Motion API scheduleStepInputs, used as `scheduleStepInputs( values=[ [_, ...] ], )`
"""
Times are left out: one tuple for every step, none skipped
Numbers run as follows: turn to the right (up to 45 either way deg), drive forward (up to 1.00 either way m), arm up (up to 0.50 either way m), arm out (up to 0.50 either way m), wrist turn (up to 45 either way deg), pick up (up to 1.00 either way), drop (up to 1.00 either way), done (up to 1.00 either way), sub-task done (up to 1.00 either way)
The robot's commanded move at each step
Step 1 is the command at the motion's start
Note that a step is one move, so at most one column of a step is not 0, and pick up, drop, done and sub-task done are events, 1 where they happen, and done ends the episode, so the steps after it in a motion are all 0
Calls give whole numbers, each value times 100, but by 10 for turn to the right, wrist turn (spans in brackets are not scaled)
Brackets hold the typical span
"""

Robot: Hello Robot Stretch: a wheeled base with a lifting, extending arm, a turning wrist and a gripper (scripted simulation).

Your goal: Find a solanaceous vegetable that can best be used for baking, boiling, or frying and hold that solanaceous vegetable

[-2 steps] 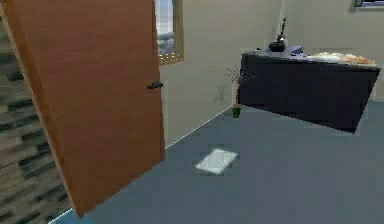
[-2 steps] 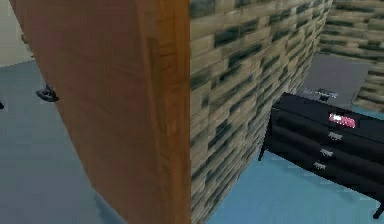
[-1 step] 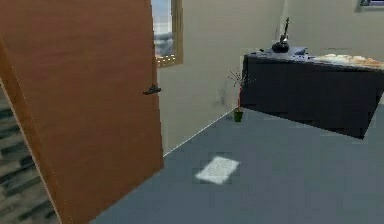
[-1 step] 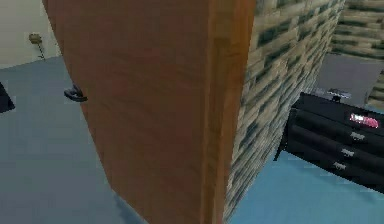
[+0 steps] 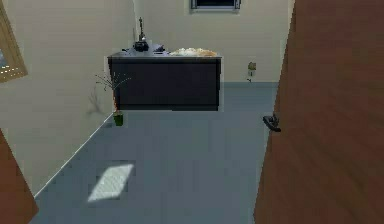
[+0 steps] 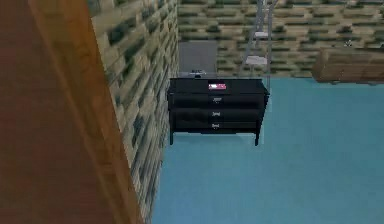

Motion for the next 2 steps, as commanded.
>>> scheduleStepInputs(
  values=[
    [0, 100, 0, 0, 0, 0, 0, 0, 0],
    [30, 0, 0, 0, 0, 0, 0, 0, 0]
  ],
)
